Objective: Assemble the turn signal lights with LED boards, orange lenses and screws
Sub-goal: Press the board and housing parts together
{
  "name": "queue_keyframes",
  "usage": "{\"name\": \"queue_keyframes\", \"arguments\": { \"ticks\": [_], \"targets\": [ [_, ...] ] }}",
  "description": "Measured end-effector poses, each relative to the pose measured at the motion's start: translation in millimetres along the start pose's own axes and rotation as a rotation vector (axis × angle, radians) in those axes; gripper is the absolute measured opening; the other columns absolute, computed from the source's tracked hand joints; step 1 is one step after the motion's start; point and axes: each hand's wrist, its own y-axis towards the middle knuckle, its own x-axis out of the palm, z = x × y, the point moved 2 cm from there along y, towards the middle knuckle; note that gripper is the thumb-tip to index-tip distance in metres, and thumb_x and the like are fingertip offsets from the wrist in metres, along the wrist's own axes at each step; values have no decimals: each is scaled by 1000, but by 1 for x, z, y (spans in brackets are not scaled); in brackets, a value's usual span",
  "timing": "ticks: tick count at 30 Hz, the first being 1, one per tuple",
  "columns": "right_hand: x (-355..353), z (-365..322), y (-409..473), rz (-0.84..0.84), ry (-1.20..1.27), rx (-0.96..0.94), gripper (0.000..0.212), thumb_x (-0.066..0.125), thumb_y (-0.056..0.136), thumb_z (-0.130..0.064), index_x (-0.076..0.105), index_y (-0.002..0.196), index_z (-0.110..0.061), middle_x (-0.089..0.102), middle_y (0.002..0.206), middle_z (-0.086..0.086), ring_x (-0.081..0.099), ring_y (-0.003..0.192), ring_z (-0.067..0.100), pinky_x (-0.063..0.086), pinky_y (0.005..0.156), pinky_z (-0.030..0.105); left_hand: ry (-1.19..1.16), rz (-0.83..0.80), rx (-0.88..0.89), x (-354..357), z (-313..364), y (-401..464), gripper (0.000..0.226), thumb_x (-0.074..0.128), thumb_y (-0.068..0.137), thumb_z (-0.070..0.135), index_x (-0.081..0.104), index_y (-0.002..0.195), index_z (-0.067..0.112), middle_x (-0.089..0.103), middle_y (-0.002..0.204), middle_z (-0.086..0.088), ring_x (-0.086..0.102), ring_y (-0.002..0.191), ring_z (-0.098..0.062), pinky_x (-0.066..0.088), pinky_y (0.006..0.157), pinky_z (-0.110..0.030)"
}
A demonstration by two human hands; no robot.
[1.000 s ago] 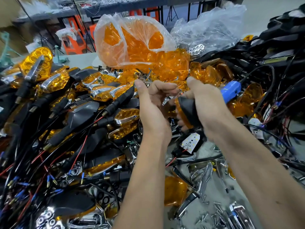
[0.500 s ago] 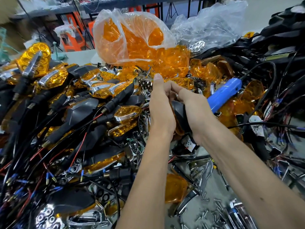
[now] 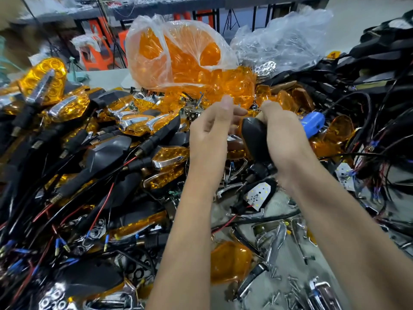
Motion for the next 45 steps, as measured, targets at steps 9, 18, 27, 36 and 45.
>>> {"name": "queue_keyframes", "arguments": {
  "ticks": [9,18,27,36,45],
  "targets": [
    [-13,5,8,-322,-75,64,56,59,88,-70,72,102,-18,77,98,15,68,76,26,59,68,40,-130,-12,-227,-13,-12,0,13,73,95,22,82,94,13,77,86,-7,72,80,-20,63,73,-39],
    [-30,-2,8,-215,-427,-404,34,96,66,-40,77,90,-25,75,80,0,71,78,27,59,77,52,-337,112,-365,-14,-17,3,18,65,94,-4,77,101,7,77,89,-5,71,78,-16,58,78,-34],
    [-39,2,9,-241,-422,-450,34,93,71,-44,77,95,-26,69,84,24,66,77,43,58,69,57,-355,119,-318,-10,-19,1,14,68,94,1,79,97,9,76,97,-11,67,97,-29,54,94,-50],
    [-24,11,9,-504,59,-116,50,36,113,-34,61,97,6,65,70,23,56,48,25,43,41,29,-344,3,-258,-15,-18,-2,23,76,86,24,76,108,16,70,104,-11,61,101,-31,49,95,-60],
    [-27,10,6,-590,-131,-198,44,61,99,-47,66,96,-3,64,62,2,53,44,13,41,39,22,-367,86,-260,-10,-16,-5,33,81,73,26,78,102,11,77,104,-9,65,104,-31,48,103,-64]
  ]
}}
